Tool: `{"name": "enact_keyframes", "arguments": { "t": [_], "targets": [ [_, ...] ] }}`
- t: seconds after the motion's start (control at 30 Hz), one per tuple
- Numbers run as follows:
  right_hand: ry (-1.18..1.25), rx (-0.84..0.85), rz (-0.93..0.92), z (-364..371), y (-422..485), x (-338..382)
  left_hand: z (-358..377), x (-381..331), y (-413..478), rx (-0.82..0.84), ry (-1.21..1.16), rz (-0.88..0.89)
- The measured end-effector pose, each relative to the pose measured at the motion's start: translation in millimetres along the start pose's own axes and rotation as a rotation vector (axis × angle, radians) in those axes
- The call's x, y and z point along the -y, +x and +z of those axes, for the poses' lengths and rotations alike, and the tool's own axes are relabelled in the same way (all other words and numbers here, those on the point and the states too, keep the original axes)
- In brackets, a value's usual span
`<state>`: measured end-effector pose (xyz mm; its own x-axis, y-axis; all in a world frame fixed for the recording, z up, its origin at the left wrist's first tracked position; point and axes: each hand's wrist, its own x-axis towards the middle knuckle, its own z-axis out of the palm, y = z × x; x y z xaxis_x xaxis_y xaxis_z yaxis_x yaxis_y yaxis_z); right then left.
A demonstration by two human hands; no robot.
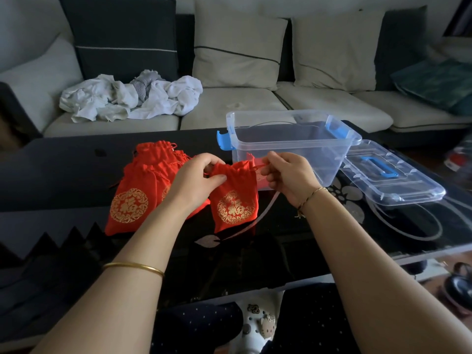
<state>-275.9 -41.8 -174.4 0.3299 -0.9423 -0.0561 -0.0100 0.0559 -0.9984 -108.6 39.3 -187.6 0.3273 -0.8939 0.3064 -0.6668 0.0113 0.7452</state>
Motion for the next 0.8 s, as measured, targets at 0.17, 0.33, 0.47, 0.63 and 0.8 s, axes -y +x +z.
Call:
{"name": "enact_keyframes", "arguments": {
  "t": [0.17,0.33,0.47,0.63,0.8],
  "targets": [
    [-0.045,-0.052,-0.029,-4.7,-0.9,-0.9,-7.2,5.6,-0.5,-0.009,0.007,-0.077],
    [0.012,-0.054,-0.027,-7.3,-2.6,-0.7,-17.1,6.2,-0.9,-0.091,0.055,-0.079],
    [0.008,-0.081,-0.033,-6.2,-4.1,0.3,-22.7,7.2,-3.3,-0.114,0.058,-0.080],
    [0.023,-0.082,-0.029,-9.6,-1.6,-0.5,-29.2,9.6,-4.3,-0.184,0.040,-0.135],
    [-0.227,-0.135,-0.073,-18.1,-2.0,-3.1,-32.4,13.5,-4.7,-0.258,0.063,-0.172]
  ]
}}
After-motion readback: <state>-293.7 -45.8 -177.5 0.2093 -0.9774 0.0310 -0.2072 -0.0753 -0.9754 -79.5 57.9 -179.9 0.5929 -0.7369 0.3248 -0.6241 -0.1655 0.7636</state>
